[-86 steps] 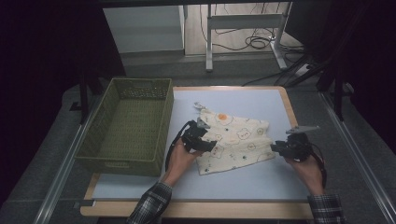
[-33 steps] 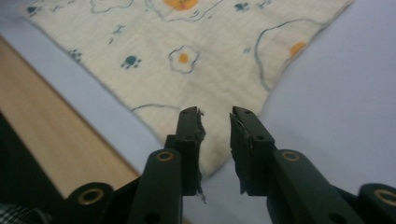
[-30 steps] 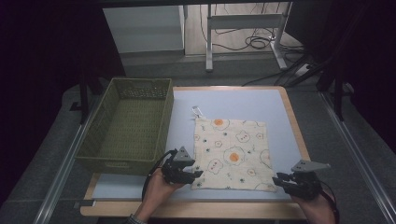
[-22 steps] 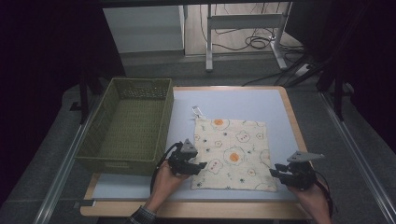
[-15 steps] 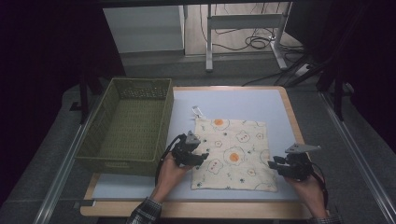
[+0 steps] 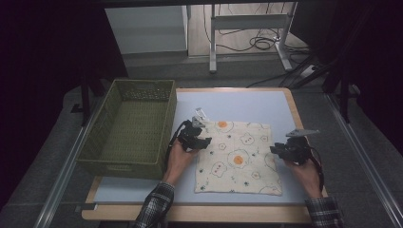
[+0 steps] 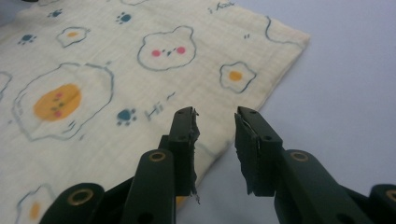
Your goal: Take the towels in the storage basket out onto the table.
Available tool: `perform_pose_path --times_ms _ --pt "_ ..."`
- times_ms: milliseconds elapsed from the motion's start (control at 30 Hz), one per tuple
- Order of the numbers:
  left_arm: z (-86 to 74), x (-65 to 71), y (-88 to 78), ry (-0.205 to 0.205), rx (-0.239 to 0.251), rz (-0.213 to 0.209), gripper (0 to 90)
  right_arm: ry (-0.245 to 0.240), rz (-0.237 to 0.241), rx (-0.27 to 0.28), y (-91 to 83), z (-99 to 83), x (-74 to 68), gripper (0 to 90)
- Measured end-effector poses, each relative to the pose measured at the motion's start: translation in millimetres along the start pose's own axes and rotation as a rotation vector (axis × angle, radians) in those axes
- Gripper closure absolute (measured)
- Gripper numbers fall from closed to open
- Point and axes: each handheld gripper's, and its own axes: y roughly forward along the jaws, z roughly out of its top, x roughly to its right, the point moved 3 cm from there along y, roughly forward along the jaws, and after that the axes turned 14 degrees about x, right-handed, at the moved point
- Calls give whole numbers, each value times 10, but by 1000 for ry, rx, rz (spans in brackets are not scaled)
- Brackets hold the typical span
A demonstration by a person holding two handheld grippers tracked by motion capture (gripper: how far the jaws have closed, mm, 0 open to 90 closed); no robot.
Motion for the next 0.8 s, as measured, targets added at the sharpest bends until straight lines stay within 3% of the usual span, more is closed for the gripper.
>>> perform_pose_path --times_ms 233,333,400,567,667,800 --pt "56 -175 120 -27 3 45 498 -8 -25 -4 211 101 126 738" --pt "103 -258 167 -17 -2 83 536 -3 -45 -2 279 143 192 745" --pt "142 -361 226 -37 -13 107 547 0 -50 -1 320 165 227 745" --pt "187 -464 321 -59 -21 114 569 -1 -80 -6 451 234 359 746" --pt "201 -483 365 -48 -29 122 580 4 -88 -10 497 252 401 748" --pt "209 -505 427 -66 -29 123 590 23 -102 -9 596 294 503 755"
